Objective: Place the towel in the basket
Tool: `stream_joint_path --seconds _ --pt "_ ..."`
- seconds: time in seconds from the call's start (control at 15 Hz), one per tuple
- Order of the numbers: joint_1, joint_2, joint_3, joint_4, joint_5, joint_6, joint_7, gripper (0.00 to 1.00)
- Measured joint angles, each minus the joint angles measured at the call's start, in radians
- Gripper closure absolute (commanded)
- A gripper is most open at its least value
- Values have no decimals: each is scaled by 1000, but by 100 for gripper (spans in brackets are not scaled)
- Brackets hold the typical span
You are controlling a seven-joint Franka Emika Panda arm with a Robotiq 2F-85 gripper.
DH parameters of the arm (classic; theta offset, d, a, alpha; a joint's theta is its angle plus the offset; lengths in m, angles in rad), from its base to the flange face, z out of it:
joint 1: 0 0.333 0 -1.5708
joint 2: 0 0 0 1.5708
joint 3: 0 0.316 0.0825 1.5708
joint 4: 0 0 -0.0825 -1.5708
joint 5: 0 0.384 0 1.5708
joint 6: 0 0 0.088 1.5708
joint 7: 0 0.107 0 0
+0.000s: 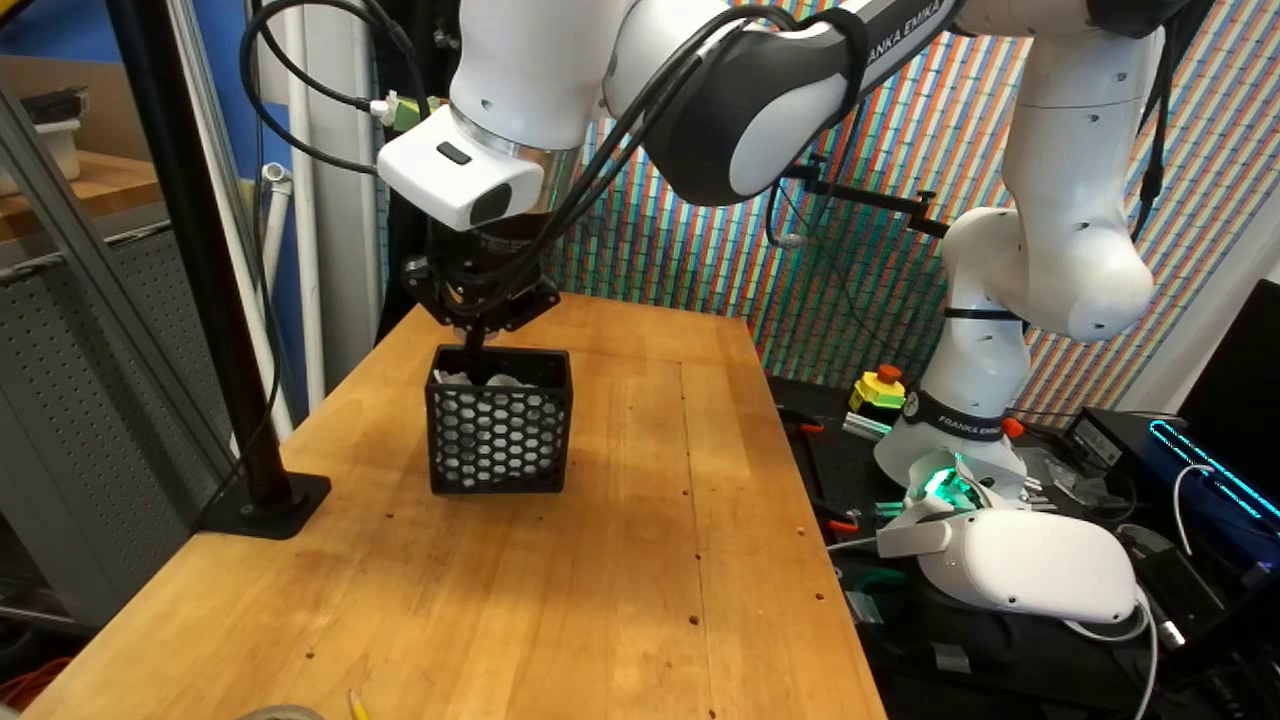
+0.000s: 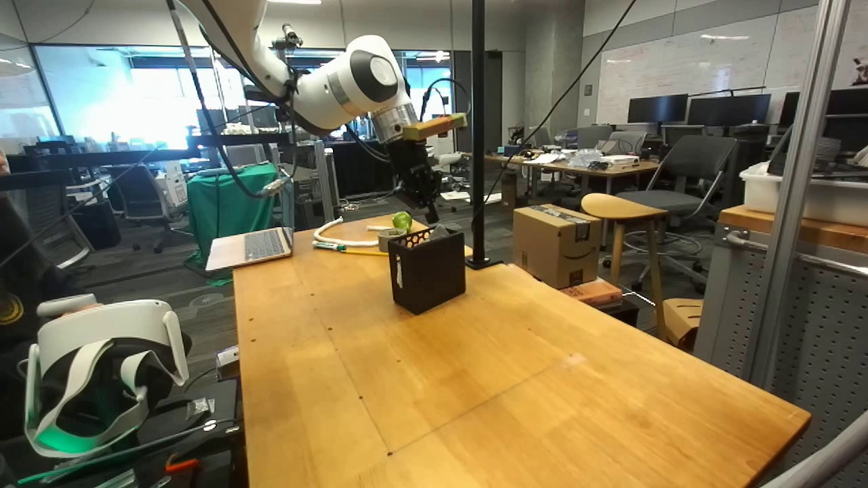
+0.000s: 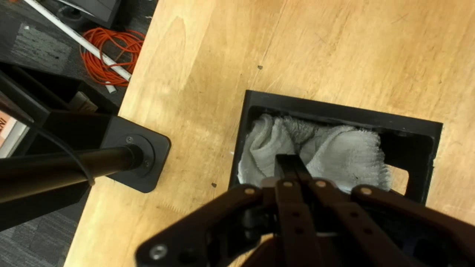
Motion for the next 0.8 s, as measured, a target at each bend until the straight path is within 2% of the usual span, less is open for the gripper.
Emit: stream_joint_path --seconds 0.47,0.8 --pt "-16 32 0 12 8 32 -33 95" --pt "-19 81 5 18 76 53 -42 95"
